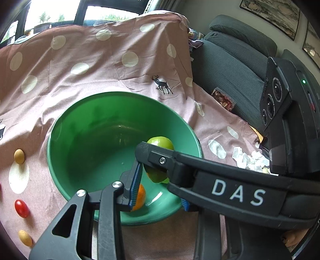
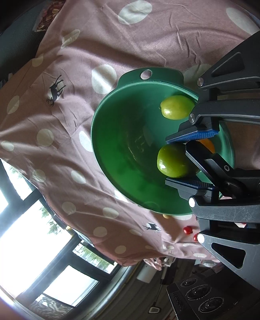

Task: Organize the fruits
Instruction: 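Lower the green fruit into the green bowl and open the right gripper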

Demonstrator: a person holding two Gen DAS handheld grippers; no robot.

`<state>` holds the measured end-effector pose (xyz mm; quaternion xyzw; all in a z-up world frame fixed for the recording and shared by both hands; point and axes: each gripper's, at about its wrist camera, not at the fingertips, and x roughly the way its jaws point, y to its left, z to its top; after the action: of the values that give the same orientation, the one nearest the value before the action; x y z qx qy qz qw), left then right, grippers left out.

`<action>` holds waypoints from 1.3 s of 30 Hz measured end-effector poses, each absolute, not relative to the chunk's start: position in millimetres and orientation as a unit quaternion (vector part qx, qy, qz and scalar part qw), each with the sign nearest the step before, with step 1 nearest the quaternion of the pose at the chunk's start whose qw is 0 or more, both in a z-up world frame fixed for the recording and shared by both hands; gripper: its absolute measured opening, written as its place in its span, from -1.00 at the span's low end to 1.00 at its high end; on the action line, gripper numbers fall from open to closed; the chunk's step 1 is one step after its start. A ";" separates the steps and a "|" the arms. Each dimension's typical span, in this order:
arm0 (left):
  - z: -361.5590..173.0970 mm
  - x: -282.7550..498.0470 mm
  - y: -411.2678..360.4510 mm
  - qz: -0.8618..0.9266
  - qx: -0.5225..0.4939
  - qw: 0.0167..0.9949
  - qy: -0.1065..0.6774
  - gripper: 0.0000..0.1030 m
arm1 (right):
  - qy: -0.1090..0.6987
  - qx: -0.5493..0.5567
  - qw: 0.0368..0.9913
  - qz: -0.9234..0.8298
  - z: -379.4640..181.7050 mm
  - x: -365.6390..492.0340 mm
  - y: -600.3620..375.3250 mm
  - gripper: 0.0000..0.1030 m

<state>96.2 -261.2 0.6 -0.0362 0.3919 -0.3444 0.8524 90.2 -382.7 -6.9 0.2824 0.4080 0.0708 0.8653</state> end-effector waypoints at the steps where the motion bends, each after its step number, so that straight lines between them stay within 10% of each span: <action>1: -0.4 96.4 -261.3 -0.344 -0.037 0.852 0.393 -0.34 | 0.410 0.281 0.865 0.069 -7.5 91.0 -382.6 -0.29; 39: -12.1 104.4 -263.5 -0.329 -0.039 0.845 0.420 -0.36 | 0.424 0.253 0.869 0.045 -11.7 95.6 -378.1 -0.29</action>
<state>104.4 -263.5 -12.1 -0.0386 0.4200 -0.3287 0.8450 95.6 -378.1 -11.7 0.2530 0.4237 0.0447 0.8686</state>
